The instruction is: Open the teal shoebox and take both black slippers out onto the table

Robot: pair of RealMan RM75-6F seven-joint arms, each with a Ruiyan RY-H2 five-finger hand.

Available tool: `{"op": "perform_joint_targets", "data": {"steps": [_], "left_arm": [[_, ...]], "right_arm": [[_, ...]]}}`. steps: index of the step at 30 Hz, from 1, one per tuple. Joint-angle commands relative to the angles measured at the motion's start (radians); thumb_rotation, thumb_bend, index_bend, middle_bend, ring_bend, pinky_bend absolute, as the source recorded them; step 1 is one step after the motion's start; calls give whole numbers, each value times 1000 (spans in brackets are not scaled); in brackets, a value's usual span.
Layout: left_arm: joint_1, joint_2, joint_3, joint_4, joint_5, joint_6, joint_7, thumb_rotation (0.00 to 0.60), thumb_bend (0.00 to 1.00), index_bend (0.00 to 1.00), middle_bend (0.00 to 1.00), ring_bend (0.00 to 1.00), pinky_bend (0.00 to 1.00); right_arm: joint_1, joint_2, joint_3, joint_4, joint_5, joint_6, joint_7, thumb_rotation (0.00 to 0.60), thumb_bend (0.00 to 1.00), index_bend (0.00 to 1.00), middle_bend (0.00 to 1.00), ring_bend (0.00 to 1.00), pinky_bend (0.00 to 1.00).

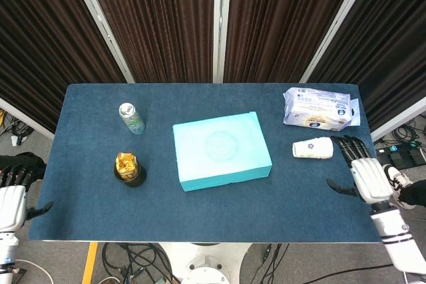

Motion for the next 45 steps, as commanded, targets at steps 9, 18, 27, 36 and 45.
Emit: {"op": "perform_joint_targets", "data": {"steps": [9,18,27,36,45], "left_arm": [[13,-1,4,13,-13,0,-9,600,0,264,184,106,83],[18,-9,3,28,-21,-2,-20,600,0,264,184,106,83],[19,-10,3,33,-17,-1,-23,600,0,264,184,106,83],[23,-11,4,32,-11,5,-26,600,0,264,184,106,83],[32,-13,7,39,-10,11,-37,600,0,264,184,106,83]], "right_arm": [[266,-269,92,257,81,-244,-155,600,24,0,72,0,0],[348,-413,73,409,66,-282,-140,600,22,0,67,0,0],[334,-435,0,400,-38,-178,-70,600,22,0,68,0,0],[310,-396,-90,282,-123,-130,-48,600,14,0,81,0,0],[281,-337,-102,252,-108,-100,-76,600,14,0,104,0,0]]}}
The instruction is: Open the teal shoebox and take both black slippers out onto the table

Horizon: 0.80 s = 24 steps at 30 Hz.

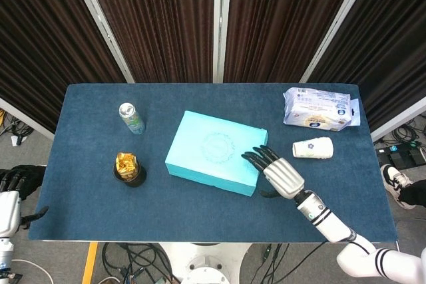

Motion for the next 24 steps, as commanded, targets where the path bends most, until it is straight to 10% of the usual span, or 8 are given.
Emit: {"op": "perform_joint_targets", "data": {"steps": [1,13,24], "left_arm": [[1,-1,0,1,2,2,-2,600,0,264,184,106,83],[10,3,3,-8,3,10,5,600,0,264,184,106,83],[19,16,2,-17,-6,12,13,600,0,264,184,106,83]], "right_arm": [[-4,25,21,14,39,-11,-14,600,17,0,105,0,0],[111,-124,89,336,72,-99,-47,600,26,45,119,0,0],[135,-355,58,725,-5,63,91,600,32,102,133,0,0]]}}
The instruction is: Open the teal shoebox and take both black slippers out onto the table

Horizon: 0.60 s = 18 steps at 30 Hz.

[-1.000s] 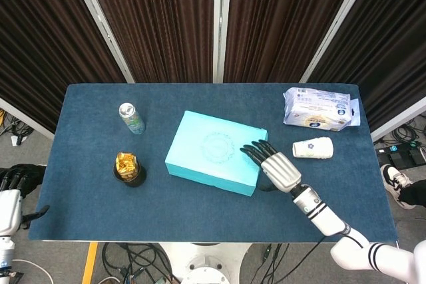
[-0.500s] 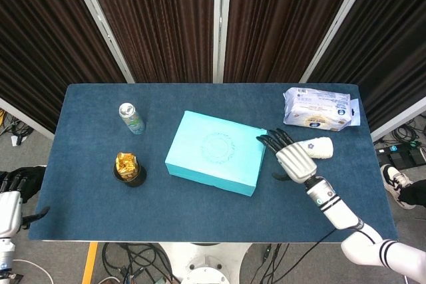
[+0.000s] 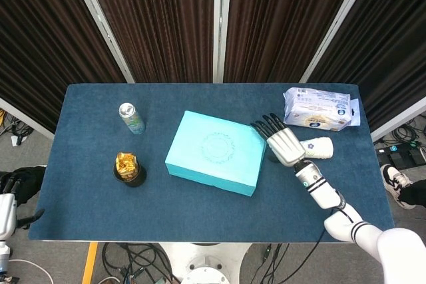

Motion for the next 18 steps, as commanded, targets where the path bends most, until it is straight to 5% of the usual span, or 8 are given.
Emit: {"op": "perform_joint_targets", "data": {"steps": [1,12,18], "left_arm": [[0,1,-1,-2,0,-2,1,600,0,264,184,105,83],[-3,13,3,-17,11,-13,-24,600,0,264,184,106,83],[-6,13,1,-18,11,-16,-19,600,0,264,184,106,83]], "right_arm": [[12,-102,-17,151,-37,89,76,600,37,111,135,0,0],[-5,-213,-85,386,-88,212,208,600,120,249,187,23,0],[-15,-232,-116,461,-107,265,261,600,349,383,284,124,2]]}}
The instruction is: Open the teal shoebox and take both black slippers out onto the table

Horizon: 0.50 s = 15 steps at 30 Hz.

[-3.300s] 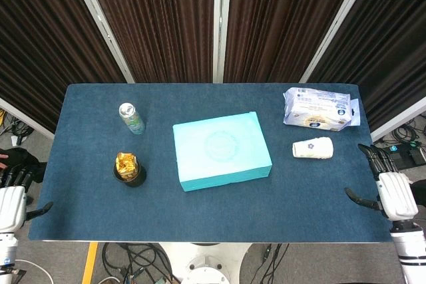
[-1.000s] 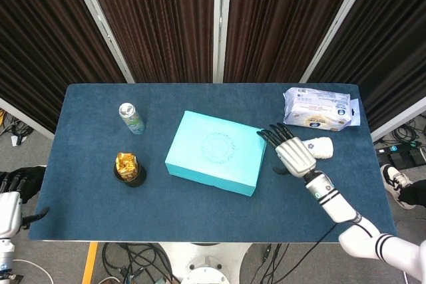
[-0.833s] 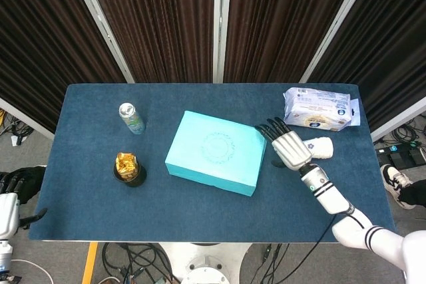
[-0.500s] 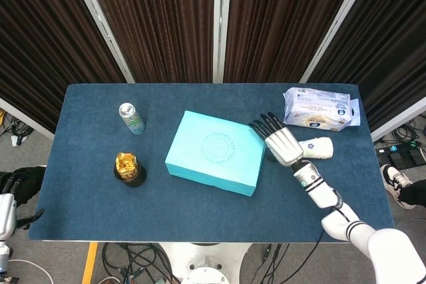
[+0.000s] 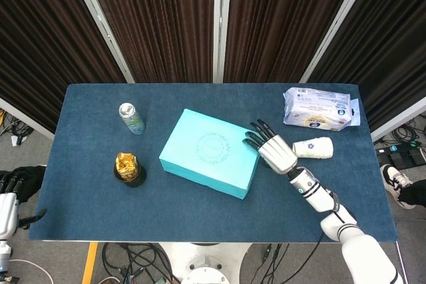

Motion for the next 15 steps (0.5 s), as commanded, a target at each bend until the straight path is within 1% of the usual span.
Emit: {"op": "perform_joint_targets", "data": {"steps": [1,4,7,12,15], "left_arm": [[-1,0,-1,0,-2,-1,4,600,0,264,184,105,83],[-2,1,0,-2,-5,-8,10,600,0,264,184,105,83],[-5,2,-1,-6,-5,-11,17,600,0,264,184,106,83],[-9,5,-3,-13,-5,-13,26,600,0,264,184,106,83],[-12,6,-3,-18,-3,-16,31,600,0,264,184,105,83]], "right_arm": [[-10,-14,-16,31,-9,34,40,600,384,414,307,146,8],[-20,-22,-10,38,6,47,101,600,462,486,358,186,28],[-28,-24,13,12,41,35,202,600,513,511,372,190,30],[-37,-10,84,-81,130,-13,411,600,535,525,380,190,25],[-34,14,132,-165,189,-65,533,600,534,527,382,190,24]]}}
